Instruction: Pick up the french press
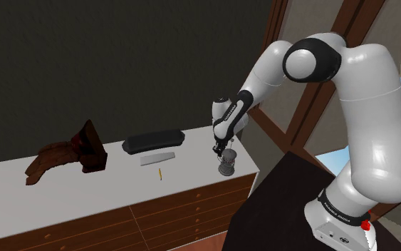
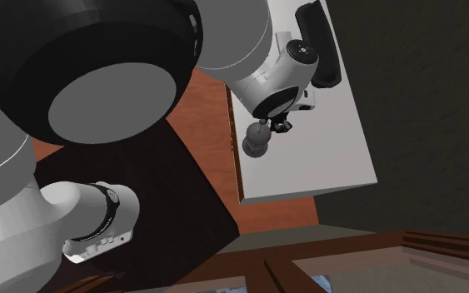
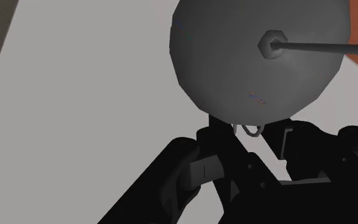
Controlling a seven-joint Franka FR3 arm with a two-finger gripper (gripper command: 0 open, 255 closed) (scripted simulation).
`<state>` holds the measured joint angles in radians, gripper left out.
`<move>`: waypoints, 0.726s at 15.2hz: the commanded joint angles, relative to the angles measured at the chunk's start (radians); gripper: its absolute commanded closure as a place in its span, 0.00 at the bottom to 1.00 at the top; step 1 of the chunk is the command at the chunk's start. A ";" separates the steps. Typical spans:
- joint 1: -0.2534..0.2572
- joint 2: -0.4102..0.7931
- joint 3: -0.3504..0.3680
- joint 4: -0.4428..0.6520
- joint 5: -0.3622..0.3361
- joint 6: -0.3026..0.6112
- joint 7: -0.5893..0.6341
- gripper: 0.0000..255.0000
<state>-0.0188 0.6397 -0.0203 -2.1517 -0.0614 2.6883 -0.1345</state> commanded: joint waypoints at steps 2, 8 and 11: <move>0.000 0.001 0.000 -0.001 0.000 0.000 0.000 1.00; 0.000 -0.068 0.001 -0.025 0.001 -0.044 -0.001 1.00; 0.000 -0.108 0.002 -0.037 0.002 -0.072 -0.003 1.00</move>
<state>-0.0193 0.5431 -0.0190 -2.1878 -0.0598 2.6264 -0.1374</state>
